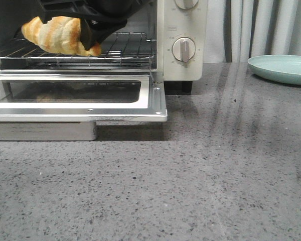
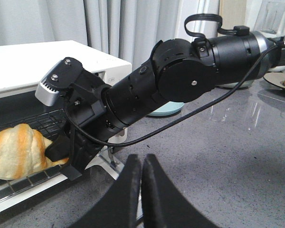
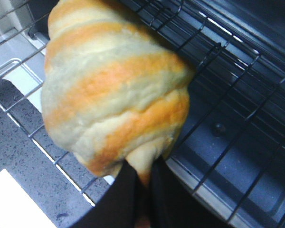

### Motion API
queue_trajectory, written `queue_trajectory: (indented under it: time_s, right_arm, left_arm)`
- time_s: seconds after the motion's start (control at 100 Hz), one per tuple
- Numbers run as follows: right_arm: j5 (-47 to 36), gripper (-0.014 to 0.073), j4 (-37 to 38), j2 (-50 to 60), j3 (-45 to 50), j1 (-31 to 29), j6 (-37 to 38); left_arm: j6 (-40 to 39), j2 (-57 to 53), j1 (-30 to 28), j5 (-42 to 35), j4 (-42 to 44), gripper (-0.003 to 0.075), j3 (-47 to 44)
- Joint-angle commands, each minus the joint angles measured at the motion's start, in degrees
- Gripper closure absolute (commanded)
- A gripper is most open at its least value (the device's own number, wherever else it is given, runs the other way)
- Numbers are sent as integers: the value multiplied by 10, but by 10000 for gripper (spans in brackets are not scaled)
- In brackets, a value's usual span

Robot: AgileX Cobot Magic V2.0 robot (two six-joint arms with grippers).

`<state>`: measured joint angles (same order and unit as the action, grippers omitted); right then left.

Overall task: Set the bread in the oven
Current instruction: 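Carry the croissant with the right gripper into the open oven, then open the right gripper to release the croissant onto the rack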

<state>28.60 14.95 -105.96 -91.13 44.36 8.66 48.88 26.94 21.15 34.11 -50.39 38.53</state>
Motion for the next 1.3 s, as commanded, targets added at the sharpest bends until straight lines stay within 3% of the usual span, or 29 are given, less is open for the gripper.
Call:
queue_trajectory:
  time_s: [0.0, 0.09, 0.26, 0.35, 0.55, 0.85, 0.96, 1.02, 1.17, 1.29]
  right_arm:
    - [-33, 627, 12, 22, -20, -5, -3]
    - [-33, 519, 12, 22, -20, -5, -3]
    - [-31, 185, 12, 22, -20, -5, -3]
    - [-15, 89, 13, 22, -21, -5, -3]
    - [67, 74, 12, 32, -44, -4, -3]
    - [76, 75, 10, 91, -44, 6, -3]
    - [112, 127, -11, 109, -40, 7, -3]
    - [127, 248, -22, 123, -32, 12, -3]
    - [111, 674, -21, 182, 27, 31, -25]
    - [47, 662, -5, 267, 115, 31, -25]
  left_arm:
    - [-4, 3, -1, -29, -26, 742, 14]
    - [-4, 3, -1, -28, -26, 742, 14]
    - [-4, 3, -1, -19, -26, 742, 14]
    - [-4, 3, -1, -17, -26, 742, 14]
    - [-4, 3, -1, -17, -26, 742, 14]
    - [-4, 3, -1, -30, -18, 742, 13]
    - [-4, 3, -1, -51, -18, 742, 12]
    - [-4, 3, -1, -65, -15, 742, 12]
    - [-4, 2, -3, -102, 16, 742, 11]
    - [-7, -9, -16, -137, 40, 742, -13]
